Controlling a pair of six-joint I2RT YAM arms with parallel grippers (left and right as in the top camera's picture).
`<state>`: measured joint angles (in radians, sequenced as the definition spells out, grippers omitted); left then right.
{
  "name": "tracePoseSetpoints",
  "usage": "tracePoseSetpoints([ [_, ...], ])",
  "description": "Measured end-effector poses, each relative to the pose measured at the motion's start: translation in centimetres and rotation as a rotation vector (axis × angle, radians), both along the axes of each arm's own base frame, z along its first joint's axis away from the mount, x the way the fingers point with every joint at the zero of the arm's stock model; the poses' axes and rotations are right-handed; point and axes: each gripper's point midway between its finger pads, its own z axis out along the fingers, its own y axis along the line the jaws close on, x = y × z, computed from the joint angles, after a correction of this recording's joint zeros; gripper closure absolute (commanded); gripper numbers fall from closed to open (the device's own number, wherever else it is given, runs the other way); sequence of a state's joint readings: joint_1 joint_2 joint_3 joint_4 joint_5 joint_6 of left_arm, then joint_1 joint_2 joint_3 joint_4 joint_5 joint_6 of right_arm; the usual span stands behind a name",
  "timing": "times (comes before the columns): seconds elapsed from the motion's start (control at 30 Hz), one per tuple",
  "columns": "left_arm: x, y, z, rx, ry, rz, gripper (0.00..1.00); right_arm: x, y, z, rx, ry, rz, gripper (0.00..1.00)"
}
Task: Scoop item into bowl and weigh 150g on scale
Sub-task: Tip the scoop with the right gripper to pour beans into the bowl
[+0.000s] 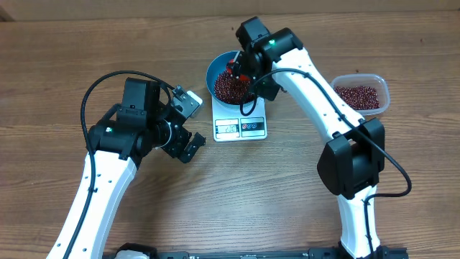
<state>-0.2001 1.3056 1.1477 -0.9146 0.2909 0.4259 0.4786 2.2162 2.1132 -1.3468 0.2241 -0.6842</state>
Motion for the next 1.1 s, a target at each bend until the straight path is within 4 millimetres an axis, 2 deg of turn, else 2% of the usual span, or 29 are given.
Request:
tracePoseSetpoints([
  [0.43,0.0,0.0,0.0,0.0,0.0,0.0,0.0,-1.7,0.2,-0.5,0.136,0.131,-0.02,0.96],
  [0.9,0.0,0.0,0.0,0.0,0.0,0.0,0.0,-2.4,0.5,-0.5,0.232,0.195,-0.037,0.96],
  [1.1,0.0,0.0,0.0,0.0,0.0,0.0,0.01,-2.3,0.1,0.2,0.275,0.199,-0.053,0.96],
])
